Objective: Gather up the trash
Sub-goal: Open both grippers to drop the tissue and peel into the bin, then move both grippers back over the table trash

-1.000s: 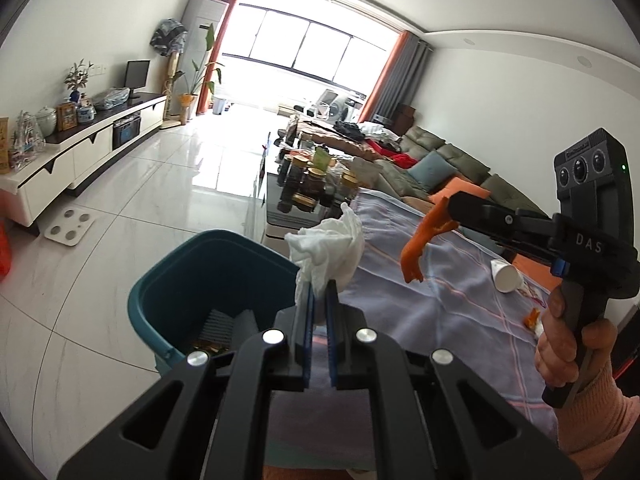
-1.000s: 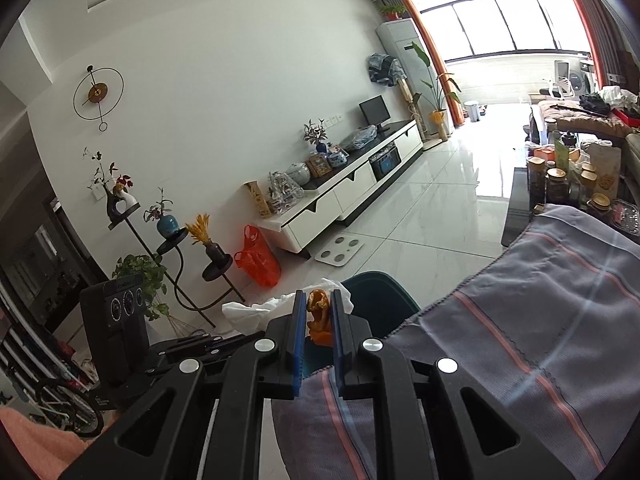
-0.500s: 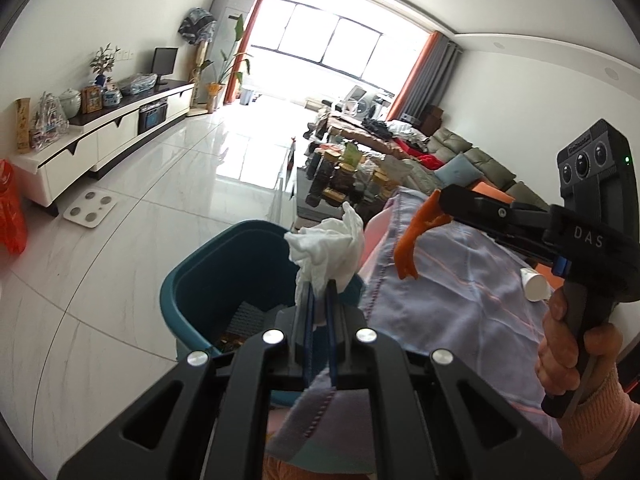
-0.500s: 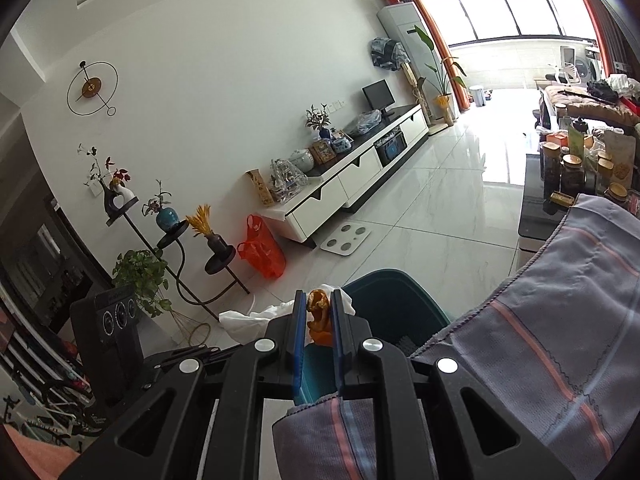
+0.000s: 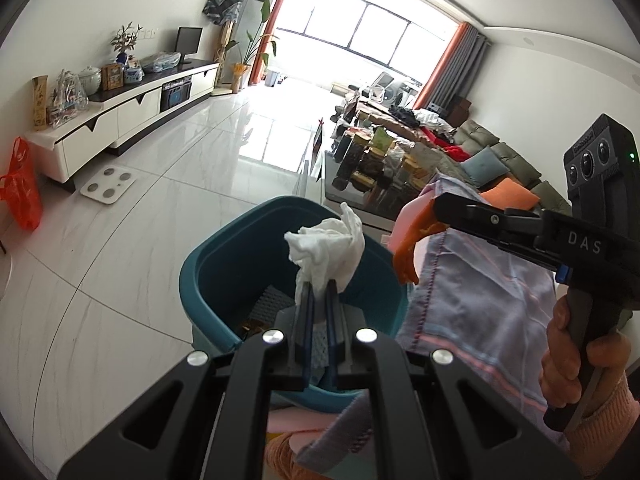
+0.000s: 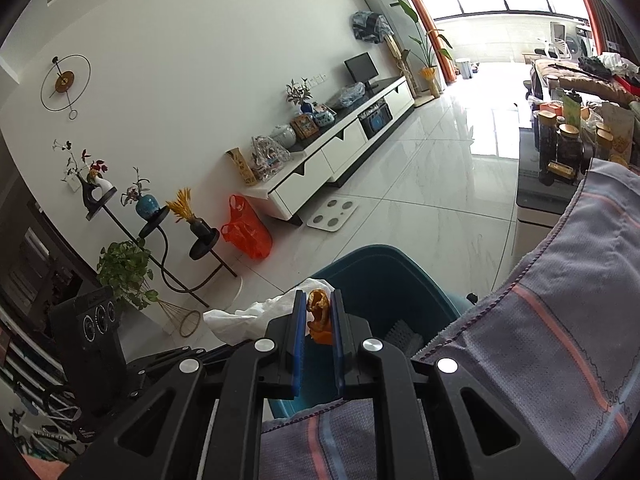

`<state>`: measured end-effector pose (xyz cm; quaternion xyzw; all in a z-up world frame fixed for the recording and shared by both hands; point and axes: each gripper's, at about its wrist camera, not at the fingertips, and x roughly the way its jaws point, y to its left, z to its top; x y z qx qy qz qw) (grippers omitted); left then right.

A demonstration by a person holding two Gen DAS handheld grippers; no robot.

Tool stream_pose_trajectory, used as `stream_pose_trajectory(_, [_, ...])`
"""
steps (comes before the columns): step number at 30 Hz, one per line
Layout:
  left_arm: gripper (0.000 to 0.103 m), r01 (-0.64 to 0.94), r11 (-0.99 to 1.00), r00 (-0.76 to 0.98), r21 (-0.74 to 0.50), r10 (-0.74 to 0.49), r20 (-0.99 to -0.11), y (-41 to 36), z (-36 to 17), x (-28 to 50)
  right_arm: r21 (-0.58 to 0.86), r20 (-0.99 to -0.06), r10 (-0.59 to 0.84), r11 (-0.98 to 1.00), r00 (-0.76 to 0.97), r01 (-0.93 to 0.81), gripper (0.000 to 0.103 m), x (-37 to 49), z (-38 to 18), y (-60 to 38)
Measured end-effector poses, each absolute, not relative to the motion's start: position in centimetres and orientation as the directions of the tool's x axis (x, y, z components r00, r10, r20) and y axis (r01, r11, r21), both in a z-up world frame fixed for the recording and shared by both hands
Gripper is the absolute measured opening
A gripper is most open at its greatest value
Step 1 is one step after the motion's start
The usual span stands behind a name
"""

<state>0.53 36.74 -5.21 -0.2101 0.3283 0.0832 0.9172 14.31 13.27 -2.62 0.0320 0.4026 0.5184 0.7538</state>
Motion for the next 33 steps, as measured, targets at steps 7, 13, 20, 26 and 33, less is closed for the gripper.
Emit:
stream_pose_trajectory(7, [0.008, -0.308, 0.893, 0.748, -0.329, 0.013, -0.664, 37.2, -6.5, 1.8, 0.463, -0.618, 0.776, 0.488, 0.125, -0.740, 0.012, 15.1, -4.1, 14.8])
stream_pose_trajectory(13, [0.013, -0.328, 0.889, 0.730, -0.319, 0.025, -0.682, 36.8, -7.4, 2.7, 0.462, -0.640, 0.759, 0.506, 0.121, -0.728, 0.016, 15.3, -4.8, 15.4])
stream_pose_trajectory(20, [0.031, -0.354, 0.873, 0.703, -0.335, 0.012, -0.711, 37.5, -9.2, 3.9, 0.475, -0.628, 0.766, 0.518, 0.138, -0.711, 0.024, 15.4, -4.6, 14.4])
stream_pose_trajectory(26, [0.033, -0.323, 0.885, 0.735, -0.337, 0.010, -0.678, 36.6, -8.4, 3.1, 0.462, -0.604, 0.779, 0.512, 0.166, -0.724, 0.024, 14.7, -3.5, 12.4])
stream_pose_trajectory(33, [0.047, -0.210, 0.932, 0.805, -0.295, -0.006, -0.593, 33.0, -4.7, 1.6, 0.409, -0.568, 0.787, 0.524, 0.241, -0.747, 0.035, 12.7, -1.3, 7.9])
